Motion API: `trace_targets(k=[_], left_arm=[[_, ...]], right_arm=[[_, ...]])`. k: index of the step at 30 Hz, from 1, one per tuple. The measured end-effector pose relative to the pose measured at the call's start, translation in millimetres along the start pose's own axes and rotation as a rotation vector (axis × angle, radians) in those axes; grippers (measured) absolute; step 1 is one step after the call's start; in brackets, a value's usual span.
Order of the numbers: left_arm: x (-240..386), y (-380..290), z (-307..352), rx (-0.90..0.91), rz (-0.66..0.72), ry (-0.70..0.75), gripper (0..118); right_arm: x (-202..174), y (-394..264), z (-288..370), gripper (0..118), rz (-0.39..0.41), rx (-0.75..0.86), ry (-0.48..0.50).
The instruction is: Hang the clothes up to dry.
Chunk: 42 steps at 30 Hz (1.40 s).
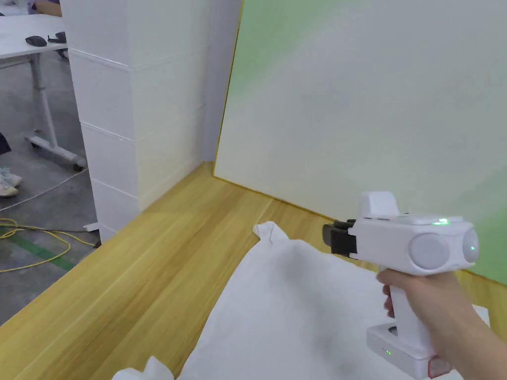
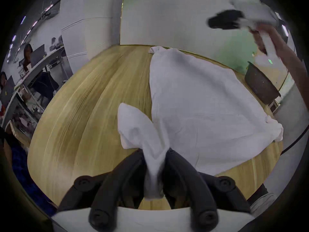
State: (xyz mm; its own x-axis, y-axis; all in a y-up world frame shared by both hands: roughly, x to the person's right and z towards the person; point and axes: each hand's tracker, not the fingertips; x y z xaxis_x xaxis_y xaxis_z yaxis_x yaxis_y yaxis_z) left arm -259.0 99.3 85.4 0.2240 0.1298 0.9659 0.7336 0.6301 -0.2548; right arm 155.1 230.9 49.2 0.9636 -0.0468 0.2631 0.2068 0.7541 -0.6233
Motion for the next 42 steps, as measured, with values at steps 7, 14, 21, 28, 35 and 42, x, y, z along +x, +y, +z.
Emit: trace_targets(k=[7, 14, 21, 28, 35, 42], left_arm=[[5.3, -2.5, -1.5, 0.009, -0.056, 0.021, 16], [0.7, -0.8, -1.1, 0.0, -0.019, 0.011, 15], [-8.4, -1.3, -1.0, -0.003, 0.011, -0.023, 15], [-12.0, 4.4, -5.7, 0.009, 0.044, -0.024, 15], [-8.2, 35.7, -4.4, 0.166, 0.022, 0.037, 16], [-2.3, 124.7, 43.2, 0.544, -0.087, -0.006, 16]], right_arm=[[4.5, 68.9, -140.4, 115, -0.098, -0.27, 0.016], [-4.7, 58.5, -229.9, 115, -0.046, -0.426, -0.065], [6.2, 45.9, -248.8, 67, -0.065, -0.388, -0.075], [14.0, 30.3, -225.9, 3, -0.126, -0.359, -0.044], [54.2, 39.5, -88.7, 3, -0.16, 0.082, -0.15], [86.5, 79.7, 132.0, 3, -0.107, 0.388, -0.32]])
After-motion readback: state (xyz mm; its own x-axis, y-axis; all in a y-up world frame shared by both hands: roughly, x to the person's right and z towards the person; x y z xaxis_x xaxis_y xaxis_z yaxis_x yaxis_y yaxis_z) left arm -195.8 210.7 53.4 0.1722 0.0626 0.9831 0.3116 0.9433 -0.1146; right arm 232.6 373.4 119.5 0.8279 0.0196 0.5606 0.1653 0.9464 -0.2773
